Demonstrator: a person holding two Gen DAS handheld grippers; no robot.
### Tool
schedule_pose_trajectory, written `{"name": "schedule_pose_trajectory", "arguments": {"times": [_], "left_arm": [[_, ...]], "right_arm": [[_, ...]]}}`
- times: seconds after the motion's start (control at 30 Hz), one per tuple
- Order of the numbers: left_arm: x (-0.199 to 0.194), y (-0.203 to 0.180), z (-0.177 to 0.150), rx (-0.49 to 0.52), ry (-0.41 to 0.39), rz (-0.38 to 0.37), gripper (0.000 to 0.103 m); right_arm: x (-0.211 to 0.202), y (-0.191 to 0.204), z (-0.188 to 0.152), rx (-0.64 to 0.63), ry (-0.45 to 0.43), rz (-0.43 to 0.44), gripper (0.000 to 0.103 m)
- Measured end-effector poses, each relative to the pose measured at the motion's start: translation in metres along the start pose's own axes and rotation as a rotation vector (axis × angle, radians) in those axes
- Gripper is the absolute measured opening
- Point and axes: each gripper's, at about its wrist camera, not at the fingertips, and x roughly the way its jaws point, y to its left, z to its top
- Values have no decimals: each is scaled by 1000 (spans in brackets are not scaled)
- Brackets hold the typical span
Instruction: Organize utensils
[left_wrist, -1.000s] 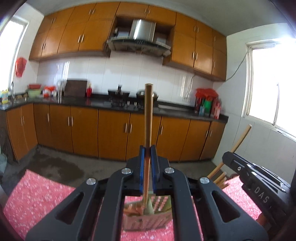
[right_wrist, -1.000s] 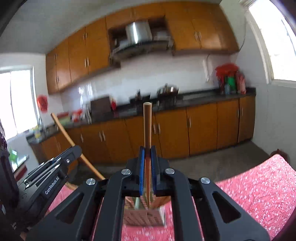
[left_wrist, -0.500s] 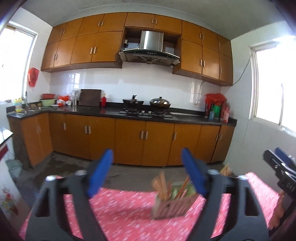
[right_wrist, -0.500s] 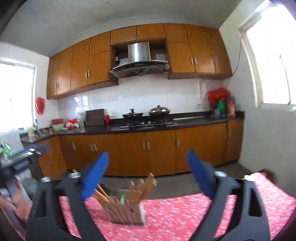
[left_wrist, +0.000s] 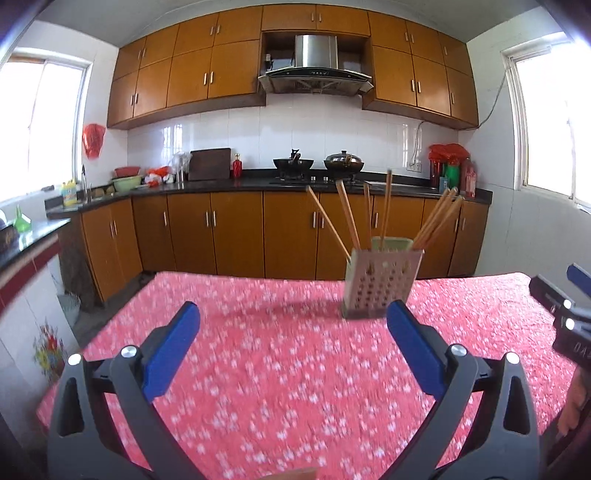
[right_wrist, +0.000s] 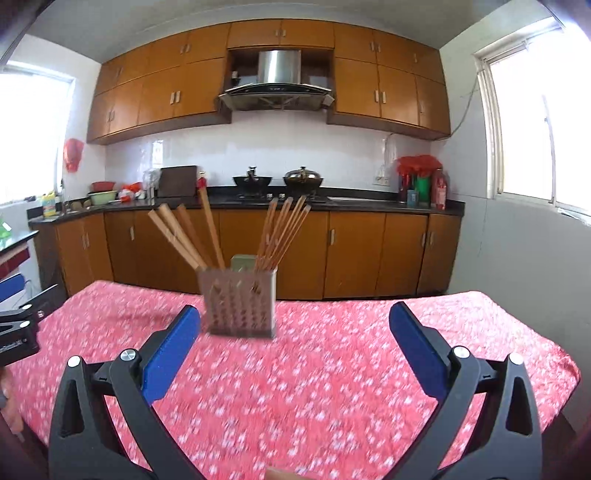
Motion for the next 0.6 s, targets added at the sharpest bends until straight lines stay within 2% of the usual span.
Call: {"name": "schedule_pose_trajectory", "arguments": {"times": [0.17, 0.27, 0.6], "left_arm": [[-6, -5, -24, -13, 10, 10, 99], [-8, -12, -33, 14, 16, 9, 99], [-17, -20, -40, 58, -24, 12, 99]], "right_arm": [[-6, 0, -30, 29, 55, 17, 101], [-10, -1, -41, 30, 75, 20, 101], [-13, -4, -47, 42, 77, 16, 101]]}}
